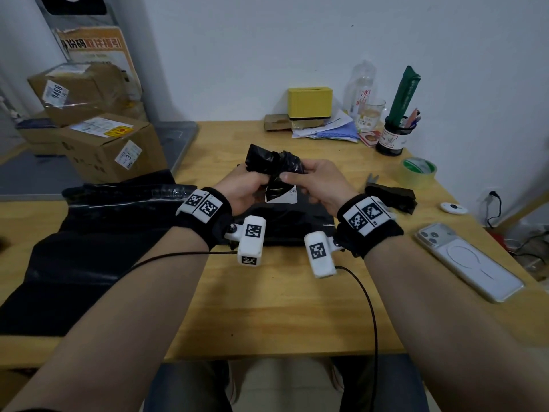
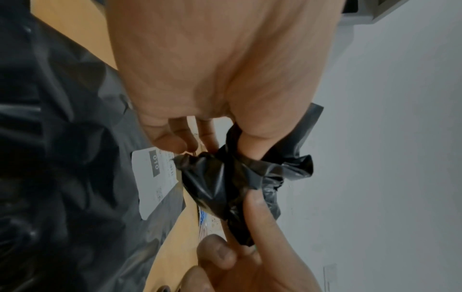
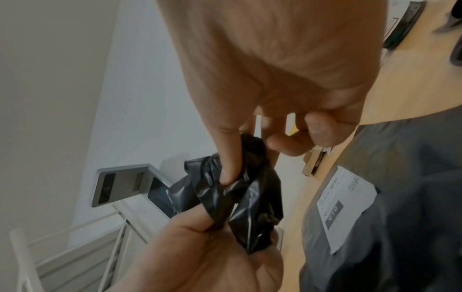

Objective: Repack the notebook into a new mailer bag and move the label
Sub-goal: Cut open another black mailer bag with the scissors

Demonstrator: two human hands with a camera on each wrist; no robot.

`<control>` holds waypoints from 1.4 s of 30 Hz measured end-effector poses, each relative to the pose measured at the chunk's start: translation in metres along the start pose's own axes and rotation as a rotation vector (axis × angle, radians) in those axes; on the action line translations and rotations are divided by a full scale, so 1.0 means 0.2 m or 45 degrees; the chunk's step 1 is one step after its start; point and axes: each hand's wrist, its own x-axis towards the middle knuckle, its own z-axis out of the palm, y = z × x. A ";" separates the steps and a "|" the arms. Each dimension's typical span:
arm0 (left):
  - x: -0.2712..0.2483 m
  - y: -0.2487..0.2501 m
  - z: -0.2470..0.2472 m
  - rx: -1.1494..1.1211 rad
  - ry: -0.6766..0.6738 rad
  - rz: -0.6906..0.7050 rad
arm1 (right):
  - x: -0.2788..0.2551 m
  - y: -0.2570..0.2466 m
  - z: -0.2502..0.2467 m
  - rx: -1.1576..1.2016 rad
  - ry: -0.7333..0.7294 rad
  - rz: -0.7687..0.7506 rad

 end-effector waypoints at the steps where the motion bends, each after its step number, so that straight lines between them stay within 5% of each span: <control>1: 0.00 -0.01 0.00 -0.006 -0.004 0.014 | 0.00 0.00 0.00 0.007 0.006 0.016; 5: -0.02 0.00 0.01 -0.145 0.033 0.020 | 0.02 0.01 -0.03 0.161 0.040 0.137; 10: -0.01 0.03 -0.04 -0.491 -0.104 -0.293 | 0.03 0.04 -0.08 0.346 0.103 0.236; 14: -0.01 0.01 0.00 -0.307 -0.114 -0.341 | 0.02 0.03 -0.08 0.188 0.102 0.162; 26: -0.02 -0.05 0.09 -0.018 -0.071 -0.171 | 0.08 0.07 -0.06 -0.228 0.479 -0.139; 37: 0.07 0.01 0.23 -0.083 0.155 -0.124 | 0.01 0.04 -0.12 -0.063 0.170 -0.127; 42: 0.09 0.00 0.24 -0.026 0.036 -0.175 | 0.01 0.04 -0.23 -0.068 0.155 -0.048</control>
